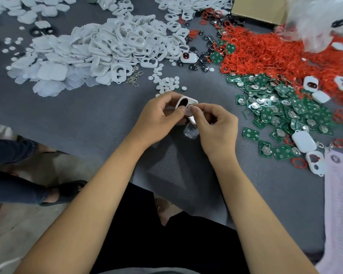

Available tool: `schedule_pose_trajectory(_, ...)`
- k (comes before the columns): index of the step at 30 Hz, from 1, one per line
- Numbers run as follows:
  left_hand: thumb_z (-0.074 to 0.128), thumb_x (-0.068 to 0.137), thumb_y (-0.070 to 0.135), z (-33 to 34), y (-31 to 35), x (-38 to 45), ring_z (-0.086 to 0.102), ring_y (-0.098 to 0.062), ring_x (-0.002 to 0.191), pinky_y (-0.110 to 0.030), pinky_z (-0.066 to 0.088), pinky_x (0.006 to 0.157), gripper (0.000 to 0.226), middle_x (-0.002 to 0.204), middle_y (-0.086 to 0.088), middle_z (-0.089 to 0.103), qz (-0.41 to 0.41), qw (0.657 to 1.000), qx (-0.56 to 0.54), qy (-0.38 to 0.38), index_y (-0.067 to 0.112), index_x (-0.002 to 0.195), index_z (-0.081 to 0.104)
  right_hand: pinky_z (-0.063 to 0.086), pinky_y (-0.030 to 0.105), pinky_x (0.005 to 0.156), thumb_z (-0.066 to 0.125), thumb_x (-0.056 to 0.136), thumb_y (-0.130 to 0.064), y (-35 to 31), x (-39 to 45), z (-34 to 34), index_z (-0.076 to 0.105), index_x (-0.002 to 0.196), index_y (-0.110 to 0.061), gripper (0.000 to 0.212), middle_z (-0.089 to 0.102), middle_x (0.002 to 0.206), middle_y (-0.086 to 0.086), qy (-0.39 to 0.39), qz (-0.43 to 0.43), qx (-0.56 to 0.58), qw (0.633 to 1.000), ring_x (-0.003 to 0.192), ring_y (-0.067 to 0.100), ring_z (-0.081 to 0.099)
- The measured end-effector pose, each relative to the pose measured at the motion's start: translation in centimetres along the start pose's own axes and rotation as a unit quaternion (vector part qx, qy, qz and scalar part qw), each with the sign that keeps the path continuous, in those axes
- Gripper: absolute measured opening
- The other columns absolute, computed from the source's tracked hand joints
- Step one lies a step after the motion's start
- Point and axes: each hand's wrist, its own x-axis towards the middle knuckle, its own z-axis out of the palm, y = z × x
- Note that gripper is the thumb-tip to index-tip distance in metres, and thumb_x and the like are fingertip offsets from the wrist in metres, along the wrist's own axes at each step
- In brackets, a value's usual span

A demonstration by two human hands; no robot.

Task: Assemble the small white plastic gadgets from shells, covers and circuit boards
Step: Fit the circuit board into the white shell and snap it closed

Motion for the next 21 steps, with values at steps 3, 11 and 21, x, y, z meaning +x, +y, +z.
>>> schedule_pose_trajectory(3, 0.064, 0.101, 0.008, 0.00, 0.02, -0.06, 0.076, -0.014, 0.100, -0.027, 0.062, 0.080, 0.019, 0.104, 0.004, 0.078, 0.003, 1.000, 0.001, -0.007, 0.021, 0.111, 0.073, 0.040, 0.012, 0.061, 0.075, 0.095, -0.023, -0.03, 0.08, 0.03, 0.081, 0.098, -0.017, 0.008, 0.068, 0.077, -0.007, -0.004, 0.009, 0.002, 1.000, 0.061, 0.000, 0.054)
schedule_pose_trajectory(11, 0.064, 0.099, 0.004, 0.17, -0.25, -0.04, 0.075, -0.018, 0.104, -0.031, 0.062, 0.086, 0.021, 0.112, -0.004, 0.078, -0.001, 1.000, 0.001, -0.004, 0.013, 0.118, 0.069, 0.039, 0.018, 0.058, 0.076, 0.093, -0.023, -0.06, 0.16, 0.30, 0.080, 0.092, -0.020, 0.005, 0.062, 0.064, -0.007, -0.008, 0.021, -0.004, 1.000, 0.056, 0.004, 0.050)
schedule_pose_trajectory(21, 0.069, 0.096, 0.014, 0.14, -0.20, -0.16, 0.077, -0.018, 0.097, -0.037, 0.064, 0.085, 0.015, 0.105, 0.000, 0.079, 0.003, 1.000, 0.017, -0.006, 0.025, 0.106, 0.070, 0.037, 0.022, 0.055, 0.072, 0.089, -0.027, -0.27, -0.11, 0.96, 0.054, 0.074, -0.028, 0.024, 0.056, 0.065, -0.012, 0.007, 0.030, -0.052, 0.998, 0.058, 0.004, 0.049)
